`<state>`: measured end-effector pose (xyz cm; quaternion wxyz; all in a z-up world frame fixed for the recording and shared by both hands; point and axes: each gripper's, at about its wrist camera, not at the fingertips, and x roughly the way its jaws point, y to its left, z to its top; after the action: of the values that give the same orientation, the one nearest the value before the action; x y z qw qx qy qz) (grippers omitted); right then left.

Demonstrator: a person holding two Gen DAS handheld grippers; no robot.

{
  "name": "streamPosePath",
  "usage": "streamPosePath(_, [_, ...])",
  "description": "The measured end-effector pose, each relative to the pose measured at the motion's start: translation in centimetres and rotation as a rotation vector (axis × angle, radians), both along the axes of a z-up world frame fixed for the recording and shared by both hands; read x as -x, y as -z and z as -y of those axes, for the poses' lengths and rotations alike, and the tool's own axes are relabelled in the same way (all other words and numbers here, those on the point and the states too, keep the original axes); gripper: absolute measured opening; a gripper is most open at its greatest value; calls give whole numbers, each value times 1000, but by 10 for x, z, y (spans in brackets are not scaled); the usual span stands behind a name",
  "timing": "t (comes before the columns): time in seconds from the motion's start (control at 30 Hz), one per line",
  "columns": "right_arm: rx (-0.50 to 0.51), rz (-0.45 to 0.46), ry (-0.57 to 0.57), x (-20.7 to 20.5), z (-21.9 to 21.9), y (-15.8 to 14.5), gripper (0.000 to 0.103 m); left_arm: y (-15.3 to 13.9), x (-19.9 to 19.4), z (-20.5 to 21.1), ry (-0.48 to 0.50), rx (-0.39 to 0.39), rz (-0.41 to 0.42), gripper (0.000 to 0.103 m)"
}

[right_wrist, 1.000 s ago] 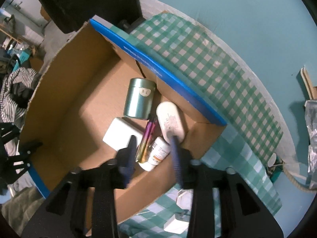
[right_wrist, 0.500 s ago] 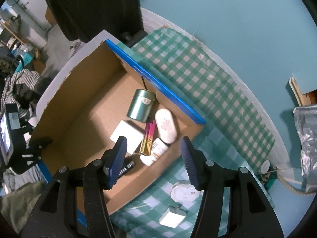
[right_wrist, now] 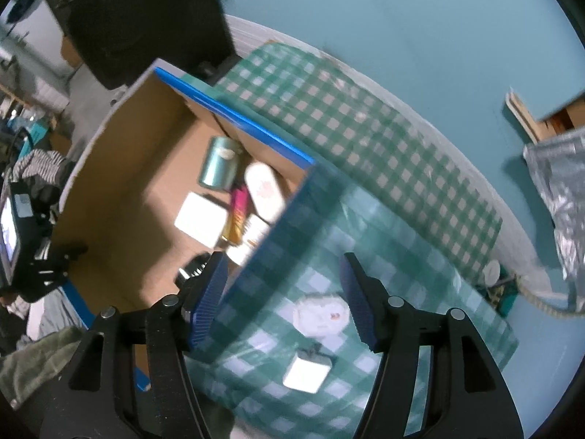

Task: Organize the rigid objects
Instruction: 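Move the right gripper to the white octagonal power bank and grasp it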

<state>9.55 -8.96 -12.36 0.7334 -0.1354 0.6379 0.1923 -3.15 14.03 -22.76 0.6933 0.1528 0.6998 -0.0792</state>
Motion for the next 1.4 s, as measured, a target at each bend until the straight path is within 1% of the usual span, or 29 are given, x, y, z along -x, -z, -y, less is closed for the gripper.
streamPosePath(0.2, [14,-48,78,4,33,17,64,0,-1,-2,1,0,-1,24])
streamPosePath(0.27, [19,-61,97,7,43,24,70,0,-2,-2,1,-1,-2,24])
streamPosePath(0.4, [8,-97,116,11,58,45,74,0,-2,-2,1,-2,-3,24])
streamPosePath(0.47, [-4,-115,105,13,60,57,74,0,-2,-2,0,-3,-3,24])
streamPosePath(0.63, [29,-147,57,20,62,89,75,0,-1,-1,-3,-6,-2,24])
streamPosePath(0.8, [42,-170,29,25,61,110,75,-1,1,1,-4,-4,0,24])
streamPosePath(1.17, [114,-181,-48,33,51,138,75,-1,2,2,0,-1,1,24])
streamPosePath(1.4, [109,-185,-33,29,51,146,75,-3,0,2,9,1,0,24])
